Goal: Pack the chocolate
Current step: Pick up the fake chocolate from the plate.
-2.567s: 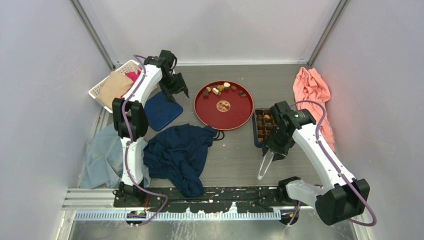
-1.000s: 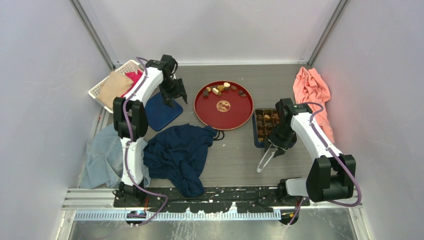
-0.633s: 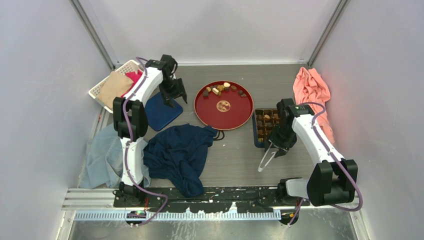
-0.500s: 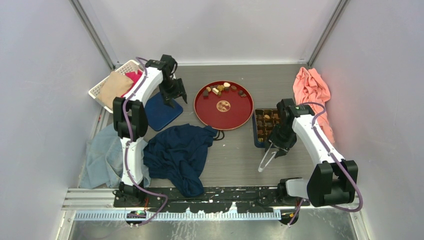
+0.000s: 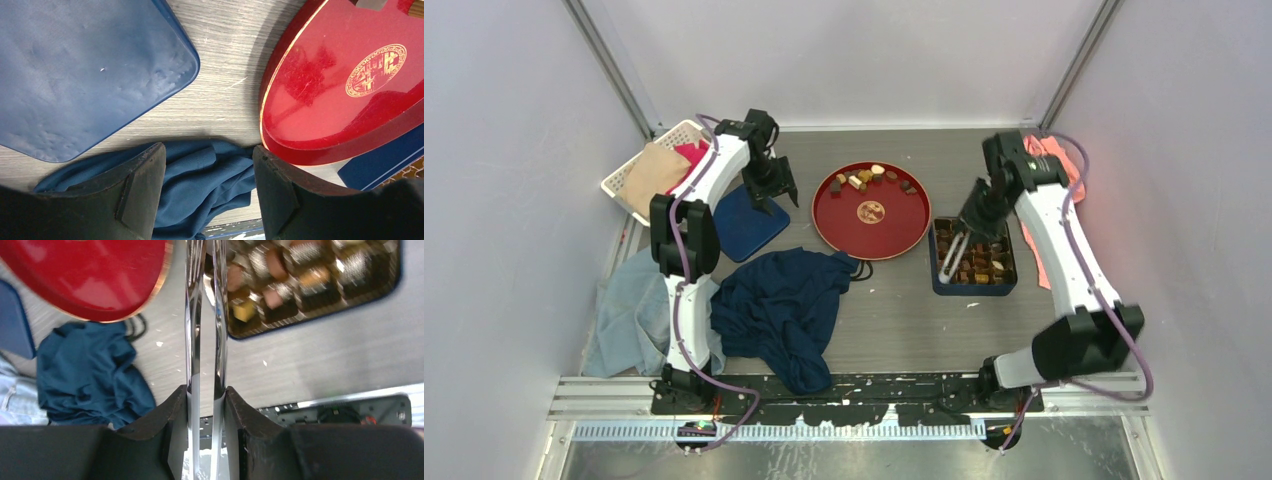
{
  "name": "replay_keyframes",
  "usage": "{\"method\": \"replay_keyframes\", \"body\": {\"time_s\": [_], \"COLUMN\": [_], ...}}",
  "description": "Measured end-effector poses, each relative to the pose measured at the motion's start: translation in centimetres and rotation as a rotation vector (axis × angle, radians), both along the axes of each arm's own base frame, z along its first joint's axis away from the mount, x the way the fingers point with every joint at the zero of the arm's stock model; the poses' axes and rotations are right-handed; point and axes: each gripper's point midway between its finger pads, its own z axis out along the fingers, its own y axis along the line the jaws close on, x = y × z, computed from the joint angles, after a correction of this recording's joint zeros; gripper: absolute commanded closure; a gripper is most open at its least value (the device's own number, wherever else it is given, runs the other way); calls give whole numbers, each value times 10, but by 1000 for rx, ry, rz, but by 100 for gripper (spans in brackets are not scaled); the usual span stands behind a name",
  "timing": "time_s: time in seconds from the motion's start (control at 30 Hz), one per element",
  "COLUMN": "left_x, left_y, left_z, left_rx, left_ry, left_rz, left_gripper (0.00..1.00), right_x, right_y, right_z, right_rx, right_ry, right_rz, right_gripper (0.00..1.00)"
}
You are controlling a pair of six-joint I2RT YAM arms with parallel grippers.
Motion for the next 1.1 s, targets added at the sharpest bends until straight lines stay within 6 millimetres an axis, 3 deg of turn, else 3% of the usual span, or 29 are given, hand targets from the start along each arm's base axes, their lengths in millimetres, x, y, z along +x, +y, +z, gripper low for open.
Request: {"method": "replay_keyframes", "body": {"time_s": [0.1, 0.17, 0.27, 0.37, 0.6, 0.8, 1.1], "left_x": [-2, -5, -8, -8, -13, -17, -16], "left_y": [1, 2, 4, 9, 29, 39, 39], "left_z": [-1, -2, 1, 7, 24, 20, 19], "left_rx": [2, 7, 16, 29, 50, 55, 51], "left_ry": [2, 8, 4, -15, -50, -34, -35], "left_rz": [-3, -4, -5, -3, 16, 31, 29], "left_gripper": [35, 35, 35, 35, 35, 35, 35], "right_x": [42, 75, 124, 146, 164, 163, 158], "right_y": [26, 50, 88, 111, 153, 183, 195], "right_z": [15, 14, -6, -33, -64, -88, -119], "right_rx": [14, 27, 36, 31, 14, 14, -39], "right_ry": [-25, -22, -2, 37, 70, 93, 140], "right_rz": [117, 209, 339, 413, 526, 593, 613], "right_gripper": [69, 69, 66, 65, 62, 58, 52]}}
